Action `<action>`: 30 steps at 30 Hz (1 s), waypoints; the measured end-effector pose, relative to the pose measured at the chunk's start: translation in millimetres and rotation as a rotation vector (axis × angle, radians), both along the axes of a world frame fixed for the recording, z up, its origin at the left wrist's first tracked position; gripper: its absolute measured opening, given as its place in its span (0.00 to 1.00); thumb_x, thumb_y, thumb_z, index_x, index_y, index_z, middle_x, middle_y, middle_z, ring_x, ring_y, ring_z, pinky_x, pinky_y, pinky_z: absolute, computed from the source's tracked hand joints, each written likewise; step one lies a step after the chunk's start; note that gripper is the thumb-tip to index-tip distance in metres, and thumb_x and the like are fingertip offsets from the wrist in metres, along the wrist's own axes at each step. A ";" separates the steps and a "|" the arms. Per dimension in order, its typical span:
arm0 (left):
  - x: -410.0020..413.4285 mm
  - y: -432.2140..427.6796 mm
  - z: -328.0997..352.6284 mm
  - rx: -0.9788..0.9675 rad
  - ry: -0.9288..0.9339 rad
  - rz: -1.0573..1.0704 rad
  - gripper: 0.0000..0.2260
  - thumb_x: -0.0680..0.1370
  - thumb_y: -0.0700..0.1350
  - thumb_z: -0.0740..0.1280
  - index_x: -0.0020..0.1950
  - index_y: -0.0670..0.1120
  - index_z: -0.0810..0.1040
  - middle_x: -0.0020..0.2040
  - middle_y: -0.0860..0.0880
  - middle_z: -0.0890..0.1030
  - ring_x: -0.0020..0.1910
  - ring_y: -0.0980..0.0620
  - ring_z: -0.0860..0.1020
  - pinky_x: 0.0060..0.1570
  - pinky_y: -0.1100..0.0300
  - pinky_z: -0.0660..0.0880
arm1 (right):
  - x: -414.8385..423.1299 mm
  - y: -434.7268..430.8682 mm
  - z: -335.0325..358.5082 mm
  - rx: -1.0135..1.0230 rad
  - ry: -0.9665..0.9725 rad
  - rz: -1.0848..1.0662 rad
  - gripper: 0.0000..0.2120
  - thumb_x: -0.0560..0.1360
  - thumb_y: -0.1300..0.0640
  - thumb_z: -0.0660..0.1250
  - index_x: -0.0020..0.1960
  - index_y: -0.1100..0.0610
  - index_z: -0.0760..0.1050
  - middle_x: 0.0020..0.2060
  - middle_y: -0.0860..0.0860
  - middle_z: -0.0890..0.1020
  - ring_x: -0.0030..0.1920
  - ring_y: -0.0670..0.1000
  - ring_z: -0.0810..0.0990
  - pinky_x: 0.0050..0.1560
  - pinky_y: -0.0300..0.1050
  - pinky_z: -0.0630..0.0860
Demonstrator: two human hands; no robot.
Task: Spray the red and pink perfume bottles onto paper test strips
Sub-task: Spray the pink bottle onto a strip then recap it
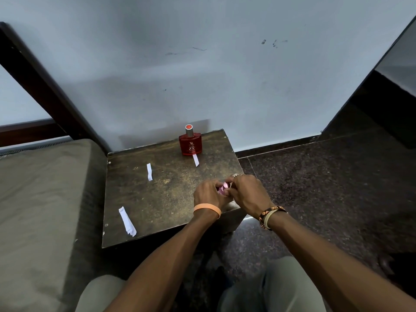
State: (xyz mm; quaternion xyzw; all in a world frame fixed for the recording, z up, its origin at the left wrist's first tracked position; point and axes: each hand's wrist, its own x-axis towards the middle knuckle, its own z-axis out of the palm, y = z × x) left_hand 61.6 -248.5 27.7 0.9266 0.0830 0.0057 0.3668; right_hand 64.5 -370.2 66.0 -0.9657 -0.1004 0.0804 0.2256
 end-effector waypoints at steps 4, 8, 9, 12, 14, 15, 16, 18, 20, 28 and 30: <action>-0.5 4.4 -3.5 -0.010 0.011 0.052 0.07 0.65 0.49 0.74 0.31 0.48 0.80 0.27 0.52 0.79 0.24 0.59 0.71 0.26 0.66 0.63 | 0.3 5.3 2.2 -0.004 -0.009 0.006 0.16 0.77 0.48 0.68 0.62 0.52 0.77 0.50 0.53 0.83 0.52 0.55 0.81 0.52 0.51 0.78; 1.7 5.2 -5.3 -0.008 0.006 0.066 0.10 0.66 0.48 0.73 0.27 0.51 0.76 0.26 0.53 0.77 0.23 0.61 0.68 0.25 0.66 0.60 | 1.5 7.6 2.4 -0.020 -0.001 0.062 0.14 0.78 0.51 0.67 0.62 0.53 0.77 0.52 0.53 0.82 0.53 0.56 0.81 0.53 0.52 0.78; 2.4 4.7 -5.6 0.008 0.017 0.057 0.08 0.67 0.48 0.73 0.29 0.50 0.78 0.26 0.52 0.78 0.23 0.60 0.69 0.25 0.65 0.61 | 1.9 7.6 2.3 -0.026 -0.005 0.052 0.13 0.78 0.50 0.67 0.60 0.53 0.78 0.51 0.53 0.83 0.52 0.55 0.81 0.52 0.51 0.79; 4.1 3.7 -5.5 0.040 0.045 0.040 0.04 0.67 0.45 0.74 0.33 0.49 0.81 0.29 0.51 0.81 0.26 0.54 0.75 0.27 0.64 0.67 | 2.6 6.1 4.1 -0.019 0.000 0.003 0.13 0.76 0.47 0.69 0.56 0.54 0.79 0.47 0.52 0.83 0.49 0.54 0.81 0.48 0.49 0.78; 4.6 3.0 -4.7 0.043 0.047 0.045 0.04 0.68 0.45 0.74 0.34 0.49 0.82 0.31 0.50 0.82 0.27 0.54 0.74 0.27 0.64 0.65 | 2.4 4.2 6.1 -0.003 0.009 0.013 0.15 0.76 0.47 0.69 0.60 0.53 0.78 0.49 0.53 0.83 0.51 0.55 0.81 0.51 0.51 0.78; 4.6 2.8 -4.4 0.042 0.045 0.048 0.04 0.68 0.45 0.74 0.34 0.49 0.82 0.31 0.50 0.82 0.27 0.54 0.73 0.27 0.65 0.64 | 2.0 3.8 7.6 -0.005 0.014 0.033 0.17 0.77 0.48 0.69 0.63 0.53 0.76 0.51 0.54 0.82 0.52 0.56 0.81 0.53 0.53 0.78; 4.6 2.6 -4.0 0.036 0.042 0.049 0.03 0.68 0.45 0.74 0.35 0.49 0.82 0.32 0.50 0.82 0.27 0.54 0.72 0.28 0.65 0.63 | 2.0 3.8 8.0 -0.013 0.015 0.055 0.17 0.78 0.49 0.68 0.64 0.52 0.76 0.51 0.53 0.82 0.53 0.56 0.81 0.53 0.53 0.78; 4.8 2.9 -4.1 0.025 0.036 0.042 0.04 0.68 0.46 0.74 0.34 0.49 0.82 0.31 0.50 0.82 0.27 0.54 0.72 0.29 0.64 0.64 | 2.5 4.9 6.2 -0.050 -0.009 0.073 0.12 0.78 0.49 0.67 0.59 0.52 0.78 0.49 0.52 0.83 0.51 0.55 0.82 0.50 0.51 0.79; 5.1 3.4 -5.3 0.027 0.037 0.044 0.06 0.66 0.46 0.75 0.32 0.49 0.81 0.29 0.50 0.81 0.25 0.54 0.72 0.29 0.65 0.64 | 2.9 7.3 5.2 -0.065 -0.034 0.038 0.11 0.77 0.47 0.68 0.54 0.54 0.79 0.45 0.52 0.83 0.48 0.54 0.82 0.47 0.50 0.79; 6.1 3.6 -8.8 0.008 0.045 0.059 0.06 0.66 0.46 0.76 0.31 0.48 0.81 0.29 0.51 0.81 0.27 0.52 0.76 0.29 0.62 0.70 | 4.2 9.0 6.8 -0.057 -0.028 0.052 0.10 0.77 0.51 0.69 0.55 0.54 0.80 0.47 0.53 0.84 0.49 0.54 0.82 0.47 0.47 0.78; 6.0 3.6 -7.9 0.016 0.044 0.061 0.06 0.66 0.45 0.75 0.31 0.48 0.80 0.29 0.50 0.81 0.26 0.53 0.75 0.29 0.62 0.70 | 4.3 11.1 7.2 -0.057 -0.022 0.037 0.11 0.77 0.51 0.69 0.57 0.55 0.79 0.49 0.54 0.84 0.50 0.55 0.82 0.50 0.49 0.79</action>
